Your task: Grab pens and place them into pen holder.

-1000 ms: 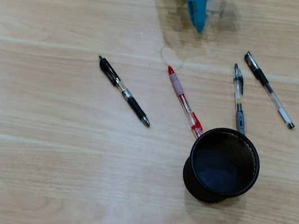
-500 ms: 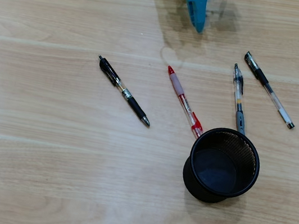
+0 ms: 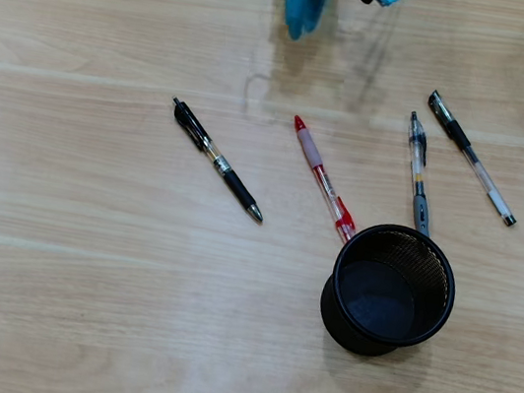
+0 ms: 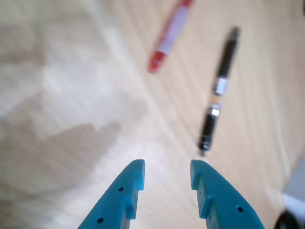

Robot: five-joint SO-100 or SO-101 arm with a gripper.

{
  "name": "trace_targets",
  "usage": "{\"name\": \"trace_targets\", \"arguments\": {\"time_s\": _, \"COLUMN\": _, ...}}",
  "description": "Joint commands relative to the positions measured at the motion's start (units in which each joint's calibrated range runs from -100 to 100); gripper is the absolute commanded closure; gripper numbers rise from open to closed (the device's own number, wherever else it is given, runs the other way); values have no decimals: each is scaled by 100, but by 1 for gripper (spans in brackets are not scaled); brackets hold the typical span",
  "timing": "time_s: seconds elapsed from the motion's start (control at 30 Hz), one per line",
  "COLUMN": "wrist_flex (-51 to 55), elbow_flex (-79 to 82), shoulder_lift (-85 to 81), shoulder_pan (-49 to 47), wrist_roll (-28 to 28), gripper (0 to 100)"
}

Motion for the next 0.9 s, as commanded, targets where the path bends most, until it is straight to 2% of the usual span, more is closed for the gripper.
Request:
{"name": "trace_targets", "arguments": {"time_s": 0.0, "wrist_flex": -441, "elbow_flex": -1745, "shoulder_lift": 1545, "shoulder_pan": 732, "wrist_roll": -67, "gripper": 88}}
{"name": "trace_targets", "arguments": {"time_s": 0.2, "wrist_flex": -535, "elbow_flex": -4352, "shoulder_lift": 5543, "shoulder_pan": 893, "wrist_roll": -401, "gripper": 87}}
{"name": "trace_targets", "arguments": {"time_s": 0.3, "wrist_flex": -432, "elbow_flex": -5348, "shoulder_lift": 7513, "shoulder_pan": 845, "wrist_roll": -652, "gripper": 78}}
{"name": "trace_targets", "arguments": {"time_s": 0.4, "wrist_flex": -329, "elbow_flex": -6281, "shoulder_lift": 9034, "shoulder_pan": 716, "wrist_roll": -584, "gripper": 71}}
{"name": "trace_targets", "arguments": {"time_s": 0.57, "wrist_flex": -320, "elbow_flex": -6942, "shoulder_lift": 10142, "shoulder_pan": 740, "wrist_roll": -574, "gripper": 71}}
{"name": "trace_targets", "arguments": {"time_s": 0.87, "wrist_flex": -415, "elbow_flex": -7241, "shoulder_lift": 10953, "shoulder_pan": 813, "wrist_roll": -412, "gripper": 71}}
